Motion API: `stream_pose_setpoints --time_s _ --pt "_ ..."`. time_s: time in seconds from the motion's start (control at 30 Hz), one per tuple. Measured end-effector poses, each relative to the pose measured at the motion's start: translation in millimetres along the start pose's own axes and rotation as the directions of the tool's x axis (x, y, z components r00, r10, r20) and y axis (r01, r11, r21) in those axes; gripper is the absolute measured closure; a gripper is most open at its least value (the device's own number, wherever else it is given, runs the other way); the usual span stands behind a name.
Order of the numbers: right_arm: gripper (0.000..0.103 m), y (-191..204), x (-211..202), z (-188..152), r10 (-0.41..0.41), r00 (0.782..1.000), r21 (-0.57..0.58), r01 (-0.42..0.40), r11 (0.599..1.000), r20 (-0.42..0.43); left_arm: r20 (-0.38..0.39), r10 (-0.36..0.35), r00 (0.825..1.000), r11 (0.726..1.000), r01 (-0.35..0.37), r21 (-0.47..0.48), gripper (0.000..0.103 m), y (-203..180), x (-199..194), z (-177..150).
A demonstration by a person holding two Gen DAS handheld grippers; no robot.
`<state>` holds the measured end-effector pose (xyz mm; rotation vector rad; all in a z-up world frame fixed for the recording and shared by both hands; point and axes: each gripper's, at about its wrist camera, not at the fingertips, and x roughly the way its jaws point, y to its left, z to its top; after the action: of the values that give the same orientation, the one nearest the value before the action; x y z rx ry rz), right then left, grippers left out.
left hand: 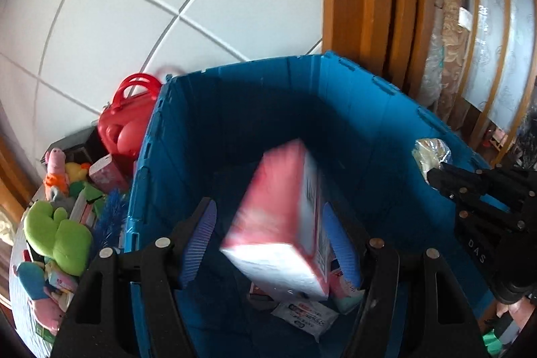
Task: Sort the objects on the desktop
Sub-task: 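Carry the tissue pack and yellow pack into the blue crate and release, then withdraw both tools from the crate back over the heap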
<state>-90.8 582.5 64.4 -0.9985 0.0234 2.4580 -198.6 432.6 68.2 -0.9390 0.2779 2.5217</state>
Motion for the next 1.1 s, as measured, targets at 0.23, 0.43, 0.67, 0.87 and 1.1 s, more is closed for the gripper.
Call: stream_pose_setpoints --time_s 0.23,0.43,0.67,0.87,1.1 --pt "0.094 0.4 11.5 -3.6 -0.011 0.999 0.005 0.011 1.000 -0.045 -0.025 -0.021 0.999 1.000 0.022 0.009 0.032 -1.5 3.0 -0.6" --pt "0.084 -3.9 13.6 -3.6 -0.024 0.998 0.015 0.025 1.000 -0.054 -0.045 -0.045 0.998 0.999 0.045 0.013 0.032 -6.2 6.5 -1.7" --pt "0.020 -2.9 4.5 -1.1 -0.070 0.997 0.022 0.070 0.997 -0.013 -0.031 -0.043 0.999 0.999 0.043 0.000 0.032 -3.6 3.1 -4.9" --pt "0.012 -7.4 2.2 -1.5 -0.077 0.997 0.055 0.077 0.996 0.009 -0.014 -0.038 0.999 0.999 0.038 -0.004 0.032 -3.9 0.4 -7.5" --pt "0.008 -26.9 -4.1 -5.7 -0.046 0.998 0.182 0.036 0.983 0.053 0.013 -0.021 1.000 0.999 0.020 0.046 0.032 -13.6 -4.1 -9.5"
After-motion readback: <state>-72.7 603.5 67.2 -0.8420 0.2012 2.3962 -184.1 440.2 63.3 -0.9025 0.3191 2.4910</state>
